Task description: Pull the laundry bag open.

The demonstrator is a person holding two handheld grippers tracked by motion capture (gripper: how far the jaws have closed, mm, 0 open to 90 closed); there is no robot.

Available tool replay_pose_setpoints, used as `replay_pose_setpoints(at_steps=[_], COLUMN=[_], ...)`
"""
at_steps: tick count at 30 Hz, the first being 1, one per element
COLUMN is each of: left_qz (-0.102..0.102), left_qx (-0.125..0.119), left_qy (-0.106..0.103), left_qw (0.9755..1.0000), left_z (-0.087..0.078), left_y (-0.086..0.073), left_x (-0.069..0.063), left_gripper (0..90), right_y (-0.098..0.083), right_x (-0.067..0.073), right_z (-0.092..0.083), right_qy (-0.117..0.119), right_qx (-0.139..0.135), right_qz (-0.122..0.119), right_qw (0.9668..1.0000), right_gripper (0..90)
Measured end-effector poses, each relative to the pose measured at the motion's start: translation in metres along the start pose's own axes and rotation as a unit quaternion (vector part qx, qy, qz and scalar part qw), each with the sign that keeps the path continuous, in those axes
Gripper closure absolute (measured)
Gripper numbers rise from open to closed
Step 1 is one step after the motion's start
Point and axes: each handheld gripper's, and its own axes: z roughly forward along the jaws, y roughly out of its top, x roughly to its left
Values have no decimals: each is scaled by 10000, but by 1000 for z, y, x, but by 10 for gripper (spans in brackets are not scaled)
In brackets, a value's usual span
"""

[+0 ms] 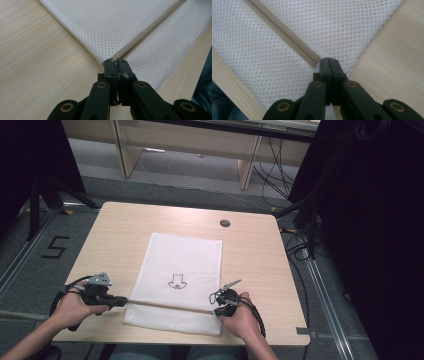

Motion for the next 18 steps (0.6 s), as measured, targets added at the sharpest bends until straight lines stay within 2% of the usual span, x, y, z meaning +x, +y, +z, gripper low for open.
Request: replay_pose_setpoints(at_steps=[1, 3, 5, 6, 8, 10, 11, 12, 14, 18], left_qz=[49, -25, 39, 17, 25, 5, 87, 86, 67, 10], left_qx=[53, 84, 146, 118, 111, 138, 176, 159, 185, 144], left_qy=[46, 57, 112, 128, 96, 111, 126, 126, 67, -60], left_qw=[10000, 9999, 9998, 9998, 9999, 9998, 9997, 9998, 9998, 9999], left_z=[0, 1, 1, 1, 1, 2, 3, 4, 4, 5], left_y=[0, -1, -1, -1, -1, -2, -1, -2, -2, -2], left_x=[0, 0, 0, 0, 0, 0, 0, -1, 0, 1], left_gripper=[874, 873, 874, 874, 873, 873, 873, 873, 872, 870], right_y=[0, 0, -1, 0, 0, 0, -1, 0, 0, 0], right_x=[0, 0, 1, -1, 1, 0, 0, 1, -2, -5], right_z=[0, -1, 0, 1, -1, 0, 0, 0, 1, 1], right_qy=[-1, -15, -23, 1, -32, -23, -22, -31, -37, -91], right_qx=[15, 31, 8, -81, 23, 12, 7, 3, -81, -148], right_qz=[48, 104, 108, -57, 92, 91, 95, 88, -54, -26], right_qw=[10000, 9999, 9999, 10000, 9999, 10000, 10000, 10000, 9999, 9998], right_gripper=[900, 900, 900, 900, 900, 900, 900, 900, 900, 900])
